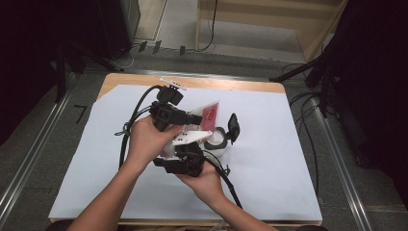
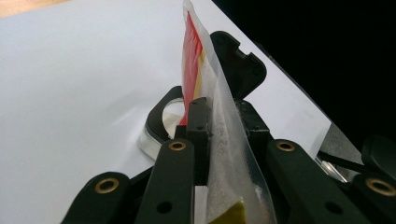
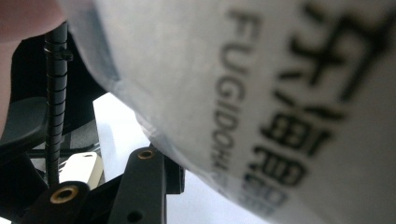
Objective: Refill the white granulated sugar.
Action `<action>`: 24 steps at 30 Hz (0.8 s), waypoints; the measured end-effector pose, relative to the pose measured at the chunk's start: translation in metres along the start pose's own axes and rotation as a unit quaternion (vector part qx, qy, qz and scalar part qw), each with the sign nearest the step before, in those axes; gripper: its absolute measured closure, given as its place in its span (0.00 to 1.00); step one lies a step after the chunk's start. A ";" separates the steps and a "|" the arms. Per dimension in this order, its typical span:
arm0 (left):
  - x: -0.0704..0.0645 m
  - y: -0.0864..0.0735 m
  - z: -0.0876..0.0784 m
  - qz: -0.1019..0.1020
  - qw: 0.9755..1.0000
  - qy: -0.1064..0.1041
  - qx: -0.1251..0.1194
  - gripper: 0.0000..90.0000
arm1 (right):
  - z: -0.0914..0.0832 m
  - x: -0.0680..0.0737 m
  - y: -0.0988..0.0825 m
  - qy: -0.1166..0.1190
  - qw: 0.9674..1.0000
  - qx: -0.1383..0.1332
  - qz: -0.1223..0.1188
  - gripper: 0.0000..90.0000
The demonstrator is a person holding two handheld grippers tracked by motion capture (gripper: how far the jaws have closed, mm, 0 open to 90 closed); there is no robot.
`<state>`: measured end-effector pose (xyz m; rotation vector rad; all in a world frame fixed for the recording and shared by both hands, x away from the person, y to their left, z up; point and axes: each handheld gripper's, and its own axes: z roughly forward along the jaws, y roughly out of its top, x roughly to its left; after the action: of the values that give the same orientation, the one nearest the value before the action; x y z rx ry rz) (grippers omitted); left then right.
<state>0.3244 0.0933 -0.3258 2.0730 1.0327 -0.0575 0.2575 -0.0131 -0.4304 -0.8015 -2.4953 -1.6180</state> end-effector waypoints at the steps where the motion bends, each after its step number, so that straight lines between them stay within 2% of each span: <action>1: -0.001 0.000 0.000 -0.001 1.000 0.000 -0.002 0.88 | 0.000 0.000 0.000 -0.001 1.000 0.001 0.000 0.70; 15: -0.001 0.002 0.003 0.003 1.000 0.001 0.003 0.88 | -0.002 0.000 0.000 0.004 1.000 0.002 0.016 0.70; 24: -0.002 0.003 0.003 0.005 1.000 -0.002 0.005 0.88 | -0.003 0.002 0.000 -0.002 1.000 0.004 0.007 0.70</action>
<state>0.3261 0.0891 -0.3254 2.0858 1.0208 -0.0617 0.2553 -0.0149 -0.4285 -0.8190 -2.4912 -1.6022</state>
